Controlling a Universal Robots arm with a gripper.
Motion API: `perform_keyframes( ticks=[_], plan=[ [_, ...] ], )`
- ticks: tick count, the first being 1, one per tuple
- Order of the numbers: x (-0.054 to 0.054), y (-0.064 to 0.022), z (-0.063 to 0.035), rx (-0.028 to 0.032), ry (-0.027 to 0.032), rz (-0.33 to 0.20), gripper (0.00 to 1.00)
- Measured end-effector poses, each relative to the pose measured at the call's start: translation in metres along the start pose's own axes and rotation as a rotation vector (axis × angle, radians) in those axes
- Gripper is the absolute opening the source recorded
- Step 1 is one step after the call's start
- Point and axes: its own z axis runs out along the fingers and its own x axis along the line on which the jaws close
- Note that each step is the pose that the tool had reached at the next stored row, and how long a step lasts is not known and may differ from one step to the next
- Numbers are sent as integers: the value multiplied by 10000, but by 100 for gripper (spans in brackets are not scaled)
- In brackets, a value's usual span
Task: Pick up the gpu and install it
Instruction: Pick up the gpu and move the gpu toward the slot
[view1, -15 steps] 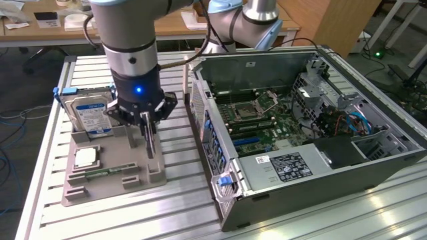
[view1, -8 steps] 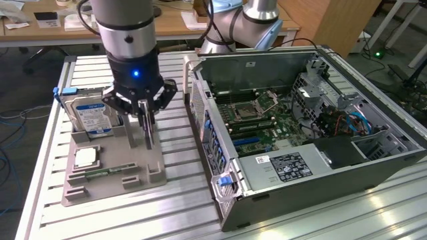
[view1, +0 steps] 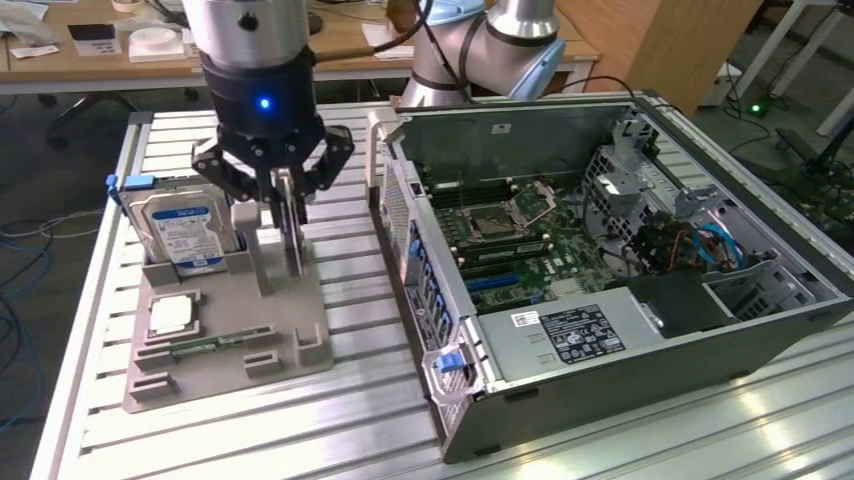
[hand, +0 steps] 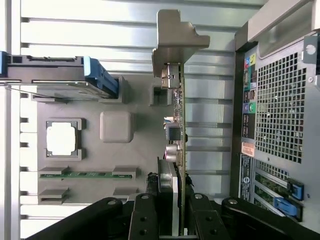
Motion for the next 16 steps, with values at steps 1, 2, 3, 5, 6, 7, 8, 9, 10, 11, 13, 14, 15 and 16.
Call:
perform_keyframes(
  ticks=[1, 2, 3, 5, 6, 7, 8, 9, 10, 11, 13, 14, 15, 16],
  plan=[
    [-2, 2, -49, -3, 1, -1, 28],
    [-3, 4, -93, -7, 1, 0, 28],
    [-4, 6, -139, -10, 0, 0, 28],
    [-7, 11, -229, -13, 1, -1, 28],
    [-8, 13, -274, -15, 1, 0, 28],
    [-10, 15, -319, -17, 0, -1, 28],
    [-11, 17, -364, -18, 1, 0, 28],
    [-12, 19, -410, -19, 1, 0, 28],
    [-13, 21, -453, -21, 0, 0, 28],
    [-14, 23, -496, -21, 0, 0, 28],
    [-16, 27, -572, -21, 1, 9, 28],
    [-17, 28, -603, -21, 0, 28, 28],
    [-18, 30, -633, -19, -1, 51, 28],
    [-19, 31, -665, -19, -3, 83, 28]
  ],
)
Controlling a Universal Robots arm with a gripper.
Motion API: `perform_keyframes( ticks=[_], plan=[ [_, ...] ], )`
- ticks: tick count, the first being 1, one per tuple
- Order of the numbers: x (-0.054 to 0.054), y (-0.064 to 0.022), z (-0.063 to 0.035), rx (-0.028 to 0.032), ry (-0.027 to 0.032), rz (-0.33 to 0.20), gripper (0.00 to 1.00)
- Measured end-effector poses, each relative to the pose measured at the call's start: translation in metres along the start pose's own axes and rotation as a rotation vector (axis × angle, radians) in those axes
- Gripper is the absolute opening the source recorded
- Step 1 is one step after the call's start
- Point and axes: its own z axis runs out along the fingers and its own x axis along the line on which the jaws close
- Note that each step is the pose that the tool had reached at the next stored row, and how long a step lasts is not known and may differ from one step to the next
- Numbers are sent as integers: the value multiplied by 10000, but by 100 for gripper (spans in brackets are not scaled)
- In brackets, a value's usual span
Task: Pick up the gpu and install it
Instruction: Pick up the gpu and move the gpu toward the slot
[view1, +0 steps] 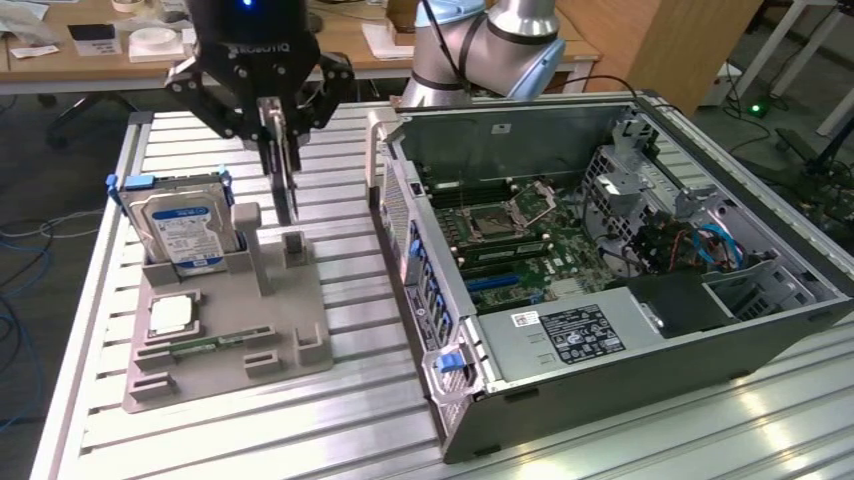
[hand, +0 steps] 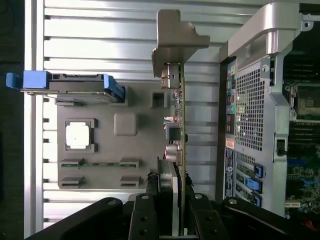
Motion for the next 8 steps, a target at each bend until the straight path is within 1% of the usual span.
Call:
perform_keyframes(
  ticks=[7, 8],
  plan=[
    [-6, 14, -223, 2, -7, 140, 28],
    [-6, 15, -242, 2, -8, 146, 28]
  ],
)
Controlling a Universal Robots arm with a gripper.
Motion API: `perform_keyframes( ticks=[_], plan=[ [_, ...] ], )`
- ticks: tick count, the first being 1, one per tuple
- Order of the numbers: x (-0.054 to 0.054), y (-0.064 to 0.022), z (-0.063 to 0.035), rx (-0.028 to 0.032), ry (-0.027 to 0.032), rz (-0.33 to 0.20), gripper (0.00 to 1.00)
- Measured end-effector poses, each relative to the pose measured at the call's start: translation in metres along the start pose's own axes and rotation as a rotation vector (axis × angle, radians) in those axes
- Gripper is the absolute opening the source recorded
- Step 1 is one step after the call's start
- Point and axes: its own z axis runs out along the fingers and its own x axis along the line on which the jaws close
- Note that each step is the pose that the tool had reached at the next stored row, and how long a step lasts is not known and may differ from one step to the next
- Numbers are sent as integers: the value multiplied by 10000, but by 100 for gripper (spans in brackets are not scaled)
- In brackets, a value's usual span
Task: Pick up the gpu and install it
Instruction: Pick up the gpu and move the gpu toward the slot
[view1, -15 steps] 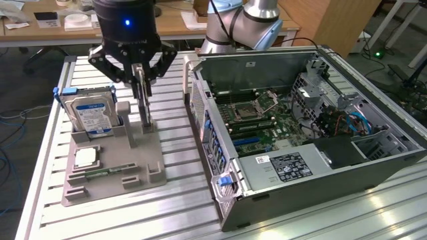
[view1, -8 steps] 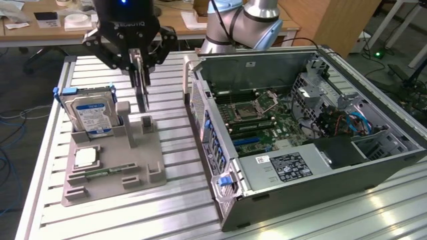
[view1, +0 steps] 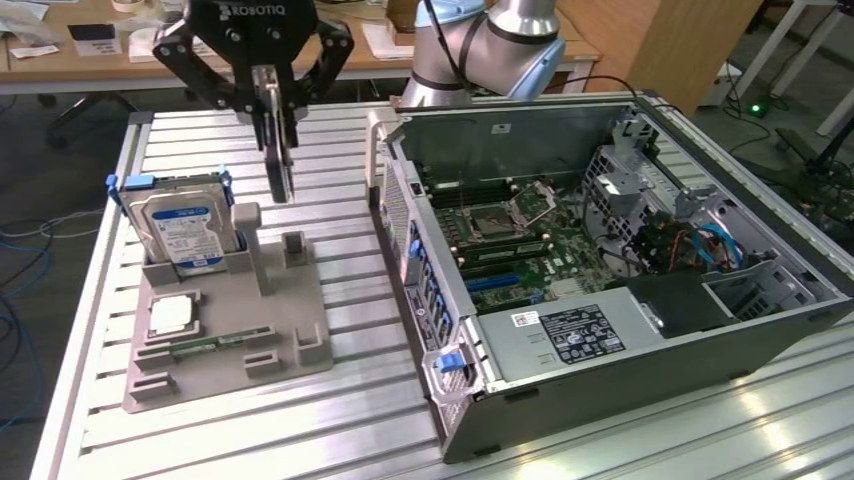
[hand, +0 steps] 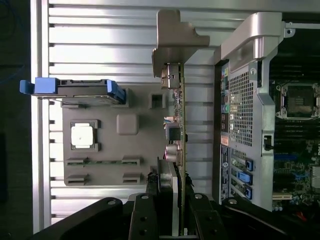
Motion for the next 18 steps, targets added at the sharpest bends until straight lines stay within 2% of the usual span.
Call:
perform_keyframes(
  ticks=[2, 6, 18],
  plan=[
    [-1, 2, -38, 0, 0, 4, 28],
    [-9, 4, -55, -1, -1, 6, 28],
    [-517, 9, -31, -1, -1, 5, 28]
  ],
)
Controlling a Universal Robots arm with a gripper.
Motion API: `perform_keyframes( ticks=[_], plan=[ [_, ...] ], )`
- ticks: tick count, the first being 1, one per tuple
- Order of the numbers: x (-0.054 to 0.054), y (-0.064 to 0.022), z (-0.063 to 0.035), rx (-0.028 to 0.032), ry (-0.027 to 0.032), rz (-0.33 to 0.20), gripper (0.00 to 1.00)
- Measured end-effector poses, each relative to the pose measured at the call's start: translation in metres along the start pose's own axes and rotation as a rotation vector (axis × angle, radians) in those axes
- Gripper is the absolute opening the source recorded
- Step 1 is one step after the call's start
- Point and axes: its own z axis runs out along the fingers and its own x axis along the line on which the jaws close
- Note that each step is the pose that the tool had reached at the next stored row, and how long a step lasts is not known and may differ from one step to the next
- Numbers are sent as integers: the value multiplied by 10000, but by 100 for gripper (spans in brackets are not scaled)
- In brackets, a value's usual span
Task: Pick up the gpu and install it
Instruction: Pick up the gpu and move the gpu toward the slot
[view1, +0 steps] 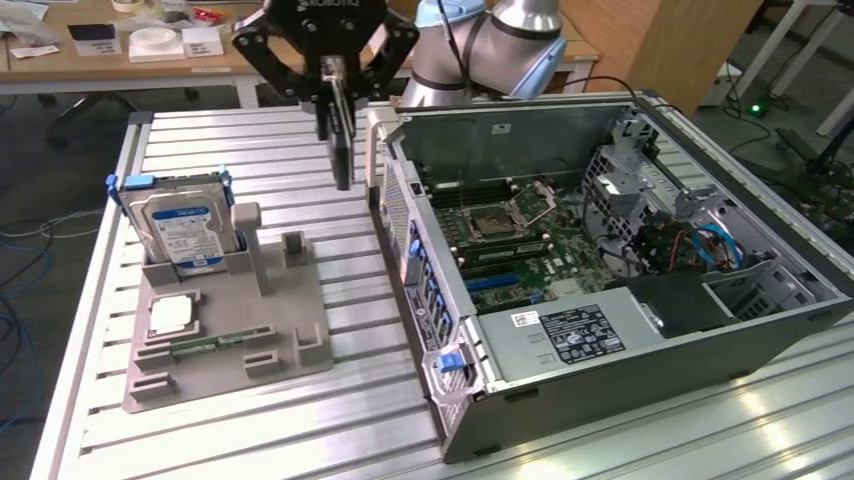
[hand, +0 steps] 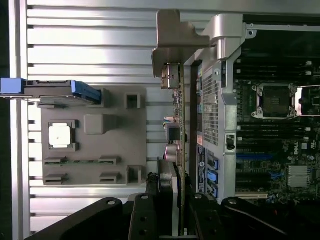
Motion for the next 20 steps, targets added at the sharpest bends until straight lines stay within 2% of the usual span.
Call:
perform_keyframes(
  ticks=[9, 14, 20],
  plan=[
    [-316, 4, 14, -2, -1, -1, 28],
    [-449, 5, 20, -1, 0, 0, 28],
    [-688, 8, 31, -2, 0, -1, 28]
  ],
)
